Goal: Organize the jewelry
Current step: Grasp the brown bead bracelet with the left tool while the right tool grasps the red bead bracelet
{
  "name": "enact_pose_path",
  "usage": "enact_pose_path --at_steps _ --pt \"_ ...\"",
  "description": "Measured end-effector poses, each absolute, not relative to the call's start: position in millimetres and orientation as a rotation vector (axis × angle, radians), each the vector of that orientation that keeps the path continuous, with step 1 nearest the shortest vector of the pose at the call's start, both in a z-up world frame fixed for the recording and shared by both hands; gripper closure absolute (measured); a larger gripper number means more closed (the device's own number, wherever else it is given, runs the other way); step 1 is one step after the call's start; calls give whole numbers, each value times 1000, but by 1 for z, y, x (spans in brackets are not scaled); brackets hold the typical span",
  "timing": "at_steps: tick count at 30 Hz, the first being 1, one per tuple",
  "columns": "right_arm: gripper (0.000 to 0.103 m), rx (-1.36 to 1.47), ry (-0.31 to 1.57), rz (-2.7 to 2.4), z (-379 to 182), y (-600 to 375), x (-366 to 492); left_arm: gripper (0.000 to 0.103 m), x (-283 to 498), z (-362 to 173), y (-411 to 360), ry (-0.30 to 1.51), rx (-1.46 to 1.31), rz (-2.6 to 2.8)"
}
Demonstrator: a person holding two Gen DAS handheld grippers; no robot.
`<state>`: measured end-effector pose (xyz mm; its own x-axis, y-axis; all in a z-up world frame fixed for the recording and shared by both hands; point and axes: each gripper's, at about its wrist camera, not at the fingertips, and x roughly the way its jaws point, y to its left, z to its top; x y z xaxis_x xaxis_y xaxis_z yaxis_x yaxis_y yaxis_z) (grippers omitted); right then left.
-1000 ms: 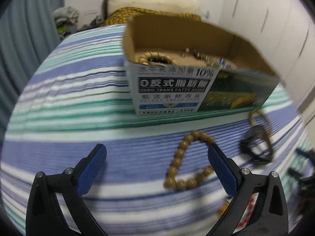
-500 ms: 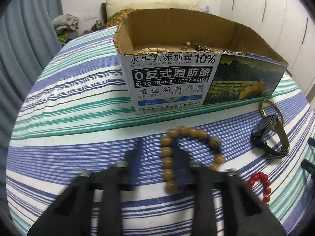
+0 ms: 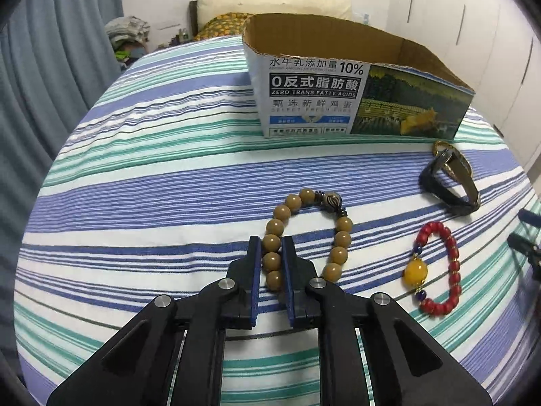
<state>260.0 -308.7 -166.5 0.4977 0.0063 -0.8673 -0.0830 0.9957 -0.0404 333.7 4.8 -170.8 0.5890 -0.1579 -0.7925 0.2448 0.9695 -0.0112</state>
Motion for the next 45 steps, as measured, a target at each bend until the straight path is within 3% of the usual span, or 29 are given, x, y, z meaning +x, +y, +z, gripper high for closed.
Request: enact_pose_path --at_steps 3,5,7,8,19,22,24,28,32,37,41,43,44,45 --pt "16 -80 1049 54 -166 -309 260 83 333 -172 4 894 107 -222" --pt "16 -79 1049 55 -166 -309 260 74 334 -173 6 885 97 -205" --pt "16 -81 1049 54 -166 -308 260 55 336 -173 12 891 71 -193" --pt "17 -88 1049 51 -166 -307 260 52 337 -172 14 893 60 -201" --pt "18 -4 908 447 -123 -177 247 44 339 -172 10 894 64 -203" --pt "32 -53 919 510 -131 -139 260 44 345 -172 14 895 53 -202" --pt "51 -75 982 532 -147 -120 276 44 347 -172 14 895 52 -196" --pt "60 -139 1034 490 -175 -102 294 44 349 -173 14 895 59 -192" --pt "85 -148 1024 422 -178 -105 300 44 349 -174 14 896 62 -191" --pt "85 -93 1040 423 -174 -122 293 38 349 -174 9 902 86 -202" --pt "85 -55 1034 431 -160 -145 270 41 346 -174 8 902 91 -199" --pt "85 -30 1016 433 -148 -161 254 63 341 -173 5 894 96 -207" --pt "85 -19 1007 429 -143 -168 249 70 338 -173 3 890 100 -214" --pt "85 -2 996 421 -138 -177 243 84 335 -172 1 887 105 -218"
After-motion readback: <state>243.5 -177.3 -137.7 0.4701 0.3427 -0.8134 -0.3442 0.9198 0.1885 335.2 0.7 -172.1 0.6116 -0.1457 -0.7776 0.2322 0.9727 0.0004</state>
